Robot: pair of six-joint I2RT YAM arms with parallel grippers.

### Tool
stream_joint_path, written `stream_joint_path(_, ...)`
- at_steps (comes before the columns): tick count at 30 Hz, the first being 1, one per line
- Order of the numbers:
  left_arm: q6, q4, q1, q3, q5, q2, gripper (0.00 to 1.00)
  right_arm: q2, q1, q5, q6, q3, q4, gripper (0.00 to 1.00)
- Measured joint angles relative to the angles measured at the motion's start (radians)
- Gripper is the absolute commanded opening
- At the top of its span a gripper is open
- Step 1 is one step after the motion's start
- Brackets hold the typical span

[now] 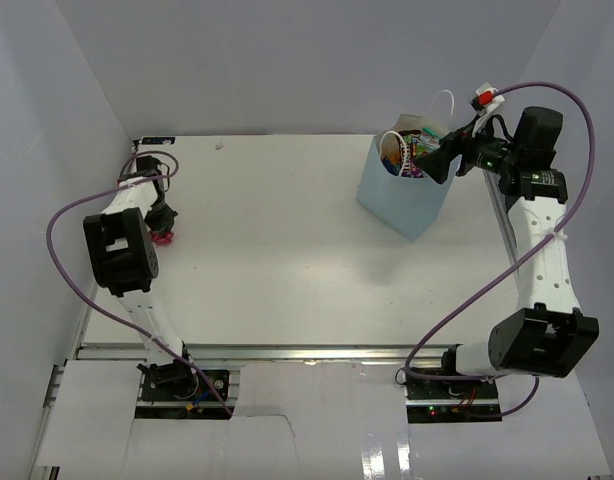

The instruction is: Place the snacks into the paper bag

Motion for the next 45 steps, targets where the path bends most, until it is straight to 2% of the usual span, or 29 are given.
stream_joint_path(3, 0.036, 0.041, 0.001, -0.093, 0.143, -0.089, 0.02, -0.047, 0.005, -0.05, -0.023, 0.0, 0.002, 0.98)
stream_joint_path(6, 0.076, 0.126, -0.005, -0.211, 0.382, -0.209, 0.01, -0.094, 0.042, -0.118, -0.103, 0.006, -0.031, 0.98)
stream_joint_path(8, 0.086, 0.219, -0.015, -0.32, 0.573, -0.312, 0.01, -0.117, 0.119, -0.143, -0.171, 0.011, -0.074, 0.98)
stream_joint_path(10, 0.074, 0.333, -0.049, -0.431, 0.783, -0.418, 0.01, -0.134, 0.252, -0.153, -0.236, 0.005, -0.117, 0.98)
stream_joint_path(12, 0.039, 0.478, -0.121, -0.518, 0.954, -0.504, 0.02, -0.142, 0.382, -0.169, -0.285, -0.027, -0.149, 0.98)
stream_joint_path(15, -0.018, 0.708, -0.286, -0.605, 1.16, -0.587, 0.03, -0.136, 0.525, -0.176, -0.364, -0.094, -0.205, 0.93)
stream_joint_path(19, -0.058, 0.881, -0.515, -0.631, 1.331, -0.607, 0.03, -0.098, 0.657, -0.163, -0.626, -0.109, -0.329, 0.9)
stream_joint_path(23, -0.079, 0.95, -0.633, -0.632, 1.409, -0.607, 0.03, -0.097, 0.735, -0.119, -0.964, -0.141, -0.442, 0.9)
stream_joint_path(26, -0.09, 0.976, -0.682, -0.632, 1.428, -0.607, 0.04, -0.093, 0.75, -0.071, -1.121, -0.163, -0.488, 0.9)
stream_joint_path(32, -0.106, 0.989, -0.74, -0.632, 1.432, -0.61, 0.05, -0.093, 0.78, -0.009, -1.224, -0.199, -0.492, 0.93)
stream_joint_path(35, -0.114, 0.991, -0.753, -0.632, 1.431, -0.612, 0.05, -0.093, 0.806, 0.024, -1.21, -0.227, -0.456, 1.0)
stream_joint_path(37, -0.117, 0.986, -0.755, -0.635, 1.431, -0.615, 0.08, -0.093, 0.815, 0.042, -1.2, -0.239, -0.438, 0.93)
stream_joint_path(45, -0.126, 0.992, -0.761, -0.647, 1.429, -0.65, 0.15, -0.094, 0.826, 0.085, -1.133, -0.267, -0.373, 0.5)
